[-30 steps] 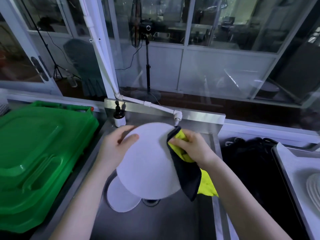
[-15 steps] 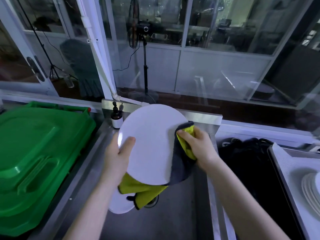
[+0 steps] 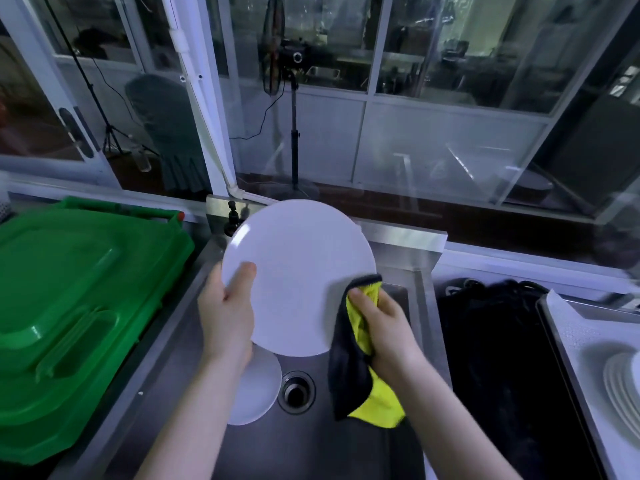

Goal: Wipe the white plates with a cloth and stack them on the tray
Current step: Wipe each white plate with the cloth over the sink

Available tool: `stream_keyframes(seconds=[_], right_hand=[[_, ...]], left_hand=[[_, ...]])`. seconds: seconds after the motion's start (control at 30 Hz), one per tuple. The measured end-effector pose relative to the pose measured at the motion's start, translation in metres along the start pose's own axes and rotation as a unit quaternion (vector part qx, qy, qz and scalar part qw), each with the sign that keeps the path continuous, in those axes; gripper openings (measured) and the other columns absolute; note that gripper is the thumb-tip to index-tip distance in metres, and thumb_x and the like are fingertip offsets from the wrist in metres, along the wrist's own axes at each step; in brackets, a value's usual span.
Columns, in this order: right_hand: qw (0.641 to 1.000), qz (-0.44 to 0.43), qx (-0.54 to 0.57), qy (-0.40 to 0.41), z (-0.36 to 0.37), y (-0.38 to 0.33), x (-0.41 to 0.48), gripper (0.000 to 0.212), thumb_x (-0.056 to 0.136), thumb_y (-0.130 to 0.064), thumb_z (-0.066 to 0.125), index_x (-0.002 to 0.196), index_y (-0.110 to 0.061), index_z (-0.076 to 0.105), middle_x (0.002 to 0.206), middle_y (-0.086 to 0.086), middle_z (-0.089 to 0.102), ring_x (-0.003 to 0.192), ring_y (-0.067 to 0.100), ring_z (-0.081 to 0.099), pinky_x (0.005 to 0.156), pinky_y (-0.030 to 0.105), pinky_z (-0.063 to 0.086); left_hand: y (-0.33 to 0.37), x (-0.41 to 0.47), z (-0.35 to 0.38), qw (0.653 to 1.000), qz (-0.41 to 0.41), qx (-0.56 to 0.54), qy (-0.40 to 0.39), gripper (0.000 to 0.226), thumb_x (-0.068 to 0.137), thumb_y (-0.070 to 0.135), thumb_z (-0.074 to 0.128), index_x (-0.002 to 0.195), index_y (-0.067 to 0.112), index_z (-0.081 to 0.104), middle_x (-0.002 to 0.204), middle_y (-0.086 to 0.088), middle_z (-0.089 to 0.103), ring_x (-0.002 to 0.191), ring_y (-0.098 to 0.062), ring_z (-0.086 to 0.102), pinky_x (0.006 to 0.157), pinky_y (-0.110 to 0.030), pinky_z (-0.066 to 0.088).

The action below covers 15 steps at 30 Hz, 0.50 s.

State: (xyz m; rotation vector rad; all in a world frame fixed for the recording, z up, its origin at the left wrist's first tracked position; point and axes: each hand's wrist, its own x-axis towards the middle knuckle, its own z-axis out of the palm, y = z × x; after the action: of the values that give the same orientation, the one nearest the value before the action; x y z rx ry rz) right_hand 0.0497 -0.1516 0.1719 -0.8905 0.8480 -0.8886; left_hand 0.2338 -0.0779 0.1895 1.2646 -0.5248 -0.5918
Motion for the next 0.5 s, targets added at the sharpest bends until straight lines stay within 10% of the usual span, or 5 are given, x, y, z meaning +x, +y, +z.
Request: stream_keyframes(seconds=[0.23, 0.4, 0.5], right_hand=[[0.988, -0.030, -0.153, 0.015, -0.015, -0.038, 0.016, 0.010, 0.088, -0.013, 0.069, 0.093, -0.003, 0.068, 0.083, 0.005, 0.074, 0.077, 0.020, 0.068, 0.070, 0.029, 0.054], [0.827, -0.113, -0.530, -0.149, 0.012, -0.070, 0.027, 0.025, 0.082, -0.025, 0.078, 0.076, -0.005, 0.064, 0.061, -0.005, 0.057, 0.056, 0.001, 0.050, 0.057, 0.014, 0.042], [0.834, -0.134, -0.516, -0.142, 0.013, -0.059, 0.025, 0.025, 0.084, -0.024, 0.076, 0.073, -0.006, 0.063, 0.060, -0.001, 0.054, 0.056, 0.003, 0.045, 0.055, 0.017, 0.040]], left_hand=[[0.007, 0.019, -0.009, 0.966, 0.046, 0.184, -0.178, 0.027, 0.097, 0.028, 0.065, 0.096, 0.055, 0.068, 0.096, 0.023, 0.074, 0.086, 0.001, 0.071, 0.064, -0.016, 0.052], [0.023, 0.030, 0.006, 0.836, 0.145, 0.383, -0.365, 0.028, 0.089, 0.027, 0.077, 0.077, 0.046, 0.059, 0.072, 0.030, 0.060, 0.068, 0.009, 0.053, 0.062, -0.007, 0.037], [0.016, 0.028, 0.007, 0.878, 0.126, 0.344, -0.308, 0.024, 0.081, 0.029, 0.083, 0.085, 0.044, 0.064, 0.087, 0.032, 0.065, 0.081, 0.011, 0.058, 0.070, -0.007, 0.038]])
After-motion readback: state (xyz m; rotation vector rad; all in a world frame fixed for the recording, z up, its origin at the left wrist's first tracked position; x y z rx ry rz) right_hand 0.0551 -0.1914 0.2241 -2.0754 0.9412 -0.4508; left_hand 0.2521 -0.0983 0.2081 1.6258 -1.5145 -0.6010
